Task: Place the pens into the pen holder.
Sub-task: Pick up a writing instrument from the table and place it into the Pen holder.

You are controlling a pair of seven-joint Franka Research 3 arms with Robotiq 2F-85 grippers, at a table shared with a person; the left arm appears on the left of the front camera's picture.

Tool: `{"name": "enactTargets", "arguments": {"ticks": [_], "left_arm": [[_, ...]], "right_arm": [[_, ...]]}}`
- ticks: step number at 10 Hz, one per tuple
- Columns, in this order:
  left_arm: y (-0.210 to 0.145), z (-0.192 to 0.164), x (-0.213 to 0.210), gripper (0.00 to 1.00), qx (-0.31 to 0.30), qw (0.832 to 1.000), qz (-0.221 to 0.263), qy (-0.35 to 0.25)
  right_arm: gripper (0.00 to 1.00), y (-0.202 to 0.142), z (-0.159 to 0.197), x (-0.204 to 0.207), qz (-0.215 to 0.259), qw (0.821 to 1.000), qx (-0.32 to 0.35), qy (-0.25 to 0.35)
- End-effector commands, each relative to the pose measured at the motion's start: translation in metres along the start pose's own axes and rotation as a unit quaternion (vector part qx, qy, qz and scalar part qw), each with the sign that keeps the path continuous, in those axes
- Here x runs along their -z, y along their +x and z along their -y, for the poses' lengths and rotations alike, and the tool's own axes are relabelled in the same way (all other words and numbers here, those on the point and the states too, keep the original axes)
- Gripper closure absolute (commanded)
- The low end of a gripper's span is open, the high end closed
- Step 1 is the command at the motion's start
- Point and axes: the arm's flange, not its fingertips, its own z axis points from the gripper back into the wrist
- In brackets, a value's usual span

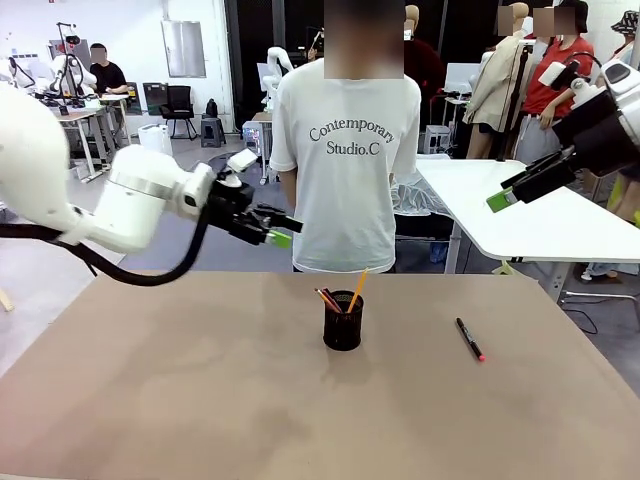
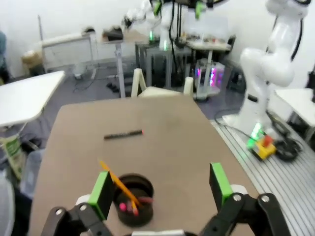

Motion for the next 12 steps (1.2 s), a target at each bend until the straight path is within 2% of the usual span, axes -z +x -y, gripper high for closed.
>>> {"name": "enactTargets", "arguments": {"ticks": [1,2,5,10,12], "left_arm": [[0.013,0.034,-0.025,0.00,0.004,0.995,-0.089,0.033],[0.021,0.043,-0.043,0.00,0.002,0.991,-0.125,0.049],[0.033,0.060,-0.087,0.00,-0.001,0.973,-0.186,0.133],[0.029,0.066,-0.108,0.00,0.007,0.967,-0.186,0.176],[0.030,0.059,-0.110,0.00,0.003,0.969,-0.187,0.164]], "right_arm": [[0.00,0.001,0.000,0.000,0.005,1.000,0.000,0.003],[0.00,0.001,0.000,0.000,0.005,1.000,0.000,0.003],[0.00,0.001,0.000,0.000,0.005,1.000,0.000,0.003],[0.00,0.001,0.000,0.000,0.005,1.000,0.000,0.003],[0.00,0.001,0.000,0.000,0.005,1.000,0.000,0.003]]}}
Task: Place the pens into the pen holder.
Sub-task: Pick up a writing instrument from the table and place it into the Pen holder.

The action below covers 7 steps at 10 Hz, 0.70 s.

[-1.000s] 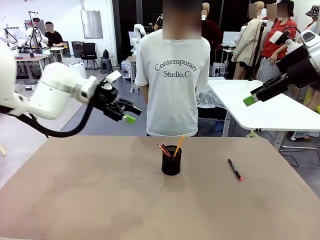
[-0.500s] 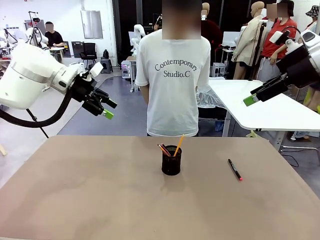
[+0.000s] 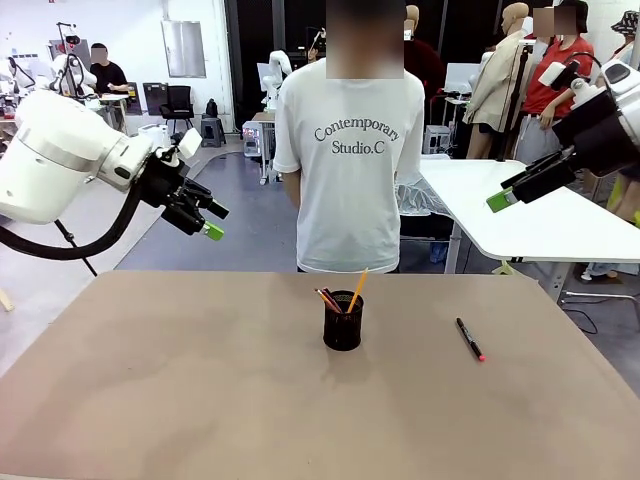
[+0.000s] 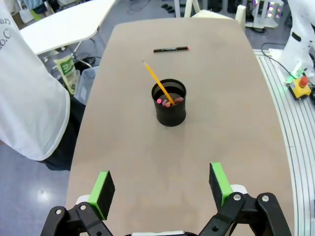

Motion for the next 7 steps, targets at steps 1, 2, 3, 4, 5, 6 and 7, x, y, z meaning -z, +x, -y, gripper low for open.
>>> {"name": "enactTargets", "arguments": {"ticks": [1,2,3,4,5,6,7], "left_arm": [[-0.0001,-0.0003,-0.0014,0.00,0.000,1.000,0.000,0.000],[-0.0001,-0.0003,-0.0014,0.00,0.000,1.000,0.000,0.000],[-0.0001,-0.0003,-0.0014,0.00,0.000,1.000,0.000,0.000],[-0.0001,-0.0003,-0.0014,0.00,0.000,1.000,0.000,0.000],[-0.0001,-0.0003,-0.0014,0.00,0.000,1.000,0.000,0.000],[-0.0001,-0.0003,-0.0014,0.00,0.000,1.000,0.000,0.000],[-0.0001,-0.0003,-0.0014,0.00,0.000,1.000,0.000,0.000]], "right_arm": [[0.00,0.0012,0.0001,0.0005,0.005,1.000,0.000,0.003],[0.00,0.0012,0.0001,0.0005,0.005,1.000,0.000,0.003],[0.00,0.0012,0.0001,0.0005,0.005,1.000,0.000,0.003],[0.00,0.0012,0.0001,0.0005,0.005,1.000,0.000,0.003],[0.00,0.0012,0.0001,0.0005,0.005,1.000,0.000,0.003],[0.00,0.0012,0.0001,0.0005,0.005,1.000,0.000,0.003],[0.00,0.0012,0.0001,0.0005,0.005,1.000,0.000,0.003]]}}
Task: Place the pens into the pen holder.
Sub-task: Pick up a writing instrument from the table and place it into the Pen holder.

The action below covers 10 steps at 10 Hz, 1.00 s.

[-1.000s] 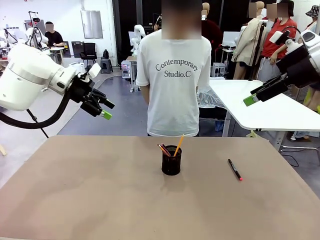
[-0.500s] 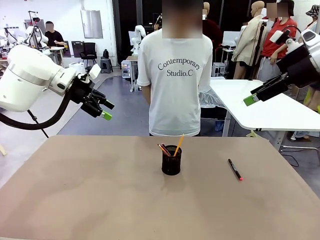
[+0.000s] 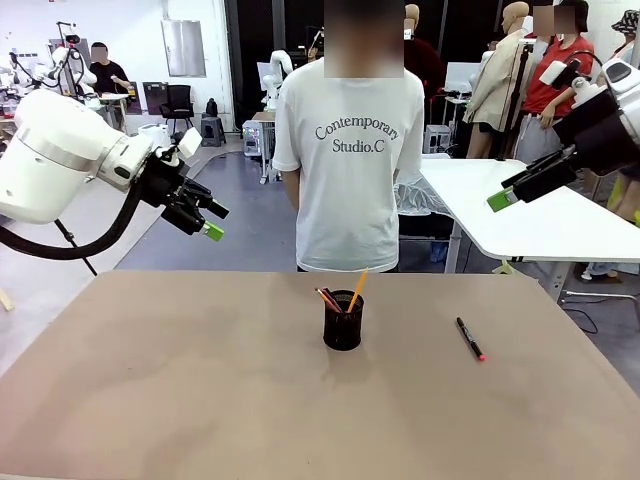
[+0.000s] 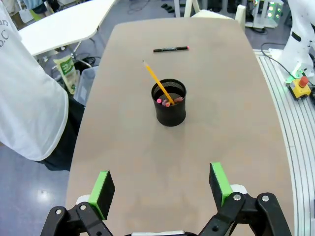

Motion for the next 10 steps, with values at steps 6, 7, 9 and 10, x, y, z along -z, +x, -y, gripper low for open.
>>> {"name": "enactTargets", "arguments": {"ticks": [6,7,9,10], "left_arm": [[0.0001,-0.0002,-0.0016,0.00,0.000,1.000,0.000,0.000],[0.0001,-0.0002,-0.0016,0.00,0.000,1.000,0.000,0.000],[0.0001,-0.0002,-0.0016,0.00,0.000,1.000,0.000,0.000],[0.0001,-0.0002,-0.0016,0.00,0.000,1.000,0.000,0.000]], "right_arm": [[0.00,0.0012,0.0001,0.0005,0.005,1.000,0.000,0.003],[0.00,0.0012,0.0001,0.0005,0.005,1.000,0.000,0.003],[0.00,0.0012,0.0001,0.0005,0.005,1.000,0.000,0.003],[0.00,0.0012,0.0001,0.0005,0.005,1.000,0.000,0.003]]}}
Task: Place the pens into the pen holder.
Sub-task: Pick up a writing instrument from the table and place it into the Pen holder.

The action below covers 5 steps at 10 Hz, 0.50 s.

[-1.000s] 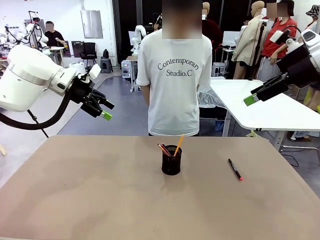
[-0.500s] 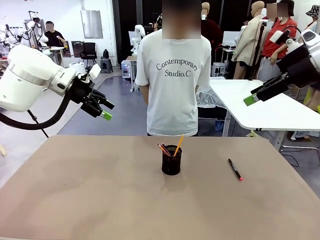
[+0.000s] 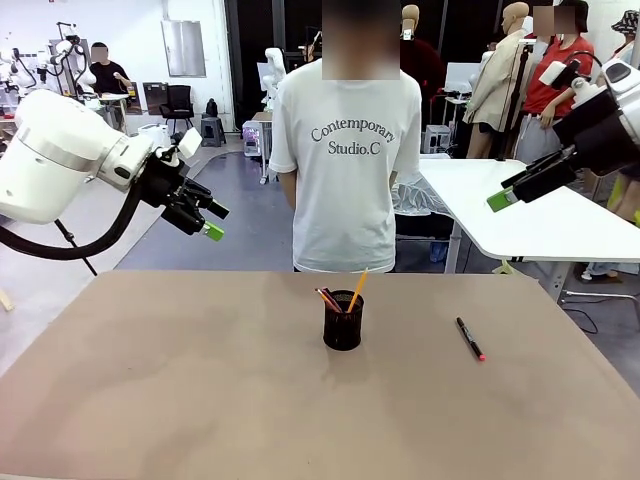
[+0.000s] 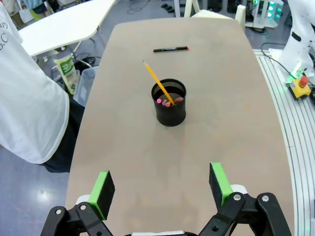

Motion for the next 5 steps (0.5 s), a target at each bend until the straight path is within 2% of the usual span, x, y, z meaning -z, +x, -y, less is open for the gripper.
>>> {"name": "enactTargets", "arguments": {"ticks": [1,5], "left_arm": [[0.0001,-0.0002,-0.0016,0.00,0.000,1.000,0.000,0.000],[0.0001,-0.0002,-0.0016,0.00,0.000,1.000,0.000,0.000]], "right_arm": [[0.00,0.0012,0.0001,0.0005,0.005,1.000,0.000,0.003],[0.00,0.0012,0.0001,0.0005,0.005,1.000,0.000,0.003]]}}
